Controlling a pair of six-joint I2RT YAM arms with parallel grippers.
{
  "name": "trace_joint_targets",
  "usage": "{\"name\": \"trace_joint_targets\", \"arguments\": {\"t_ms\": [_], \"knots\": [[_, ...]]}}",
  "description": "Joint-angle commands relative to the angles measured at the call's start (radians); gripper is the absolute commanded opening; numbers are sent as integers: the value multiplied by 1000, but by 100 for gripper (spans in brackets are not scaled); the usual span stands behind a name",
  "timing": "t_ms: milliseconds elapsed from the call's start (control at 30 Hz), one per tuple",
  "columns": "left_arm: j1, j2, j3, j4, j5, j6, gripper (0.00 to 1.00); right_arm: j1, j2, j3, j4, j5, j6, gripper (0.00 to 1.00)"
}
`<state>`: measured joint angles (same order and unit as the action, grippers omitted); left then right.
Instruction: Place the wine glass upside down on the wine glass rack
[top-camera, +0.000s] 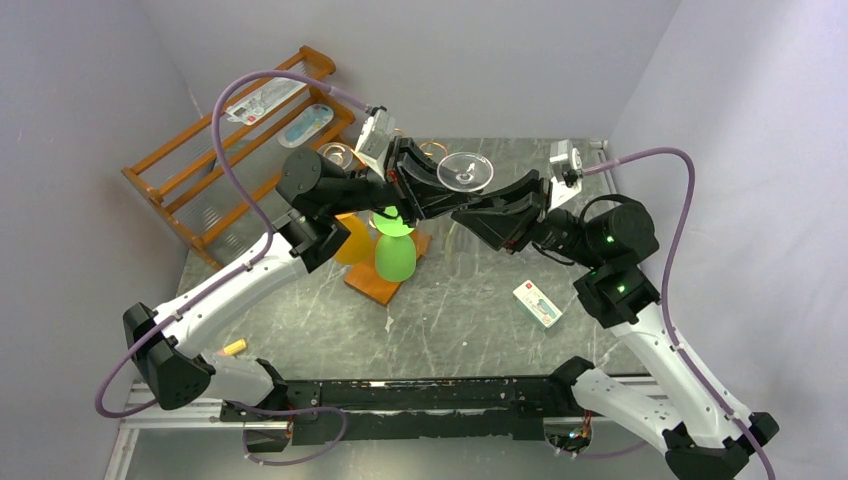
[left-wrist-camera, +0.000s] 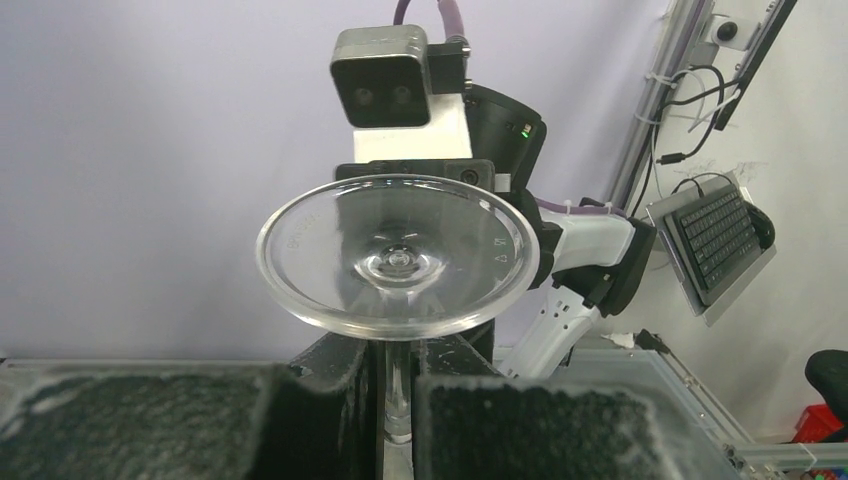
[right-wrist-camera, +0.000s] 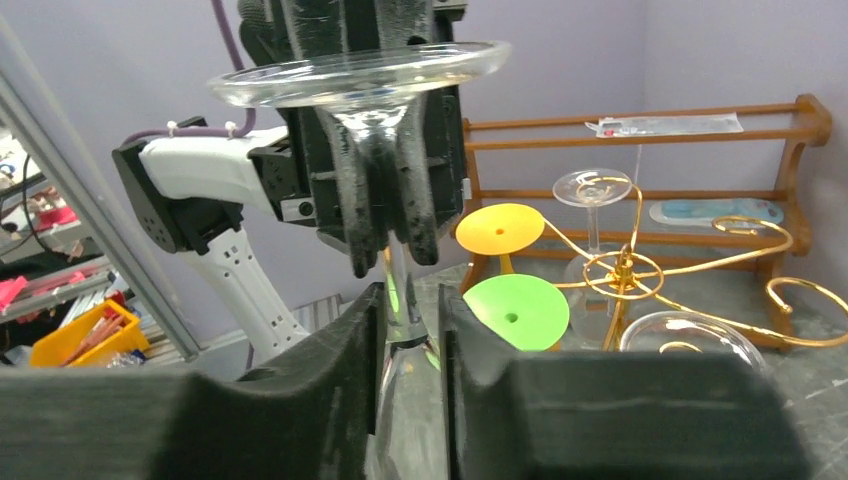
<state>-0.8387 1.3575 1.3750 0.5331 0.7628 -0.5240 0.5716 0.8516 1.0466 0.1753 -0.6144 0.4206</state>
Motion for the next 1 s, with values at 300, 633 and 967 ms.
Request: {"name": "trace_joint_targets", "arguments": {"t_ms": [300,633,967], "knots": [[-6,-30,-42,183,19,-101,17,-1,-49,-52,15,30,-35,0],[-5,-97,-60,-15,-127,68,66,0,-129,-91,24,240,-61,0],[-5,-271,-40,-484,-498,403,94,0,-128,-7,-117,568,-153,0]]}}
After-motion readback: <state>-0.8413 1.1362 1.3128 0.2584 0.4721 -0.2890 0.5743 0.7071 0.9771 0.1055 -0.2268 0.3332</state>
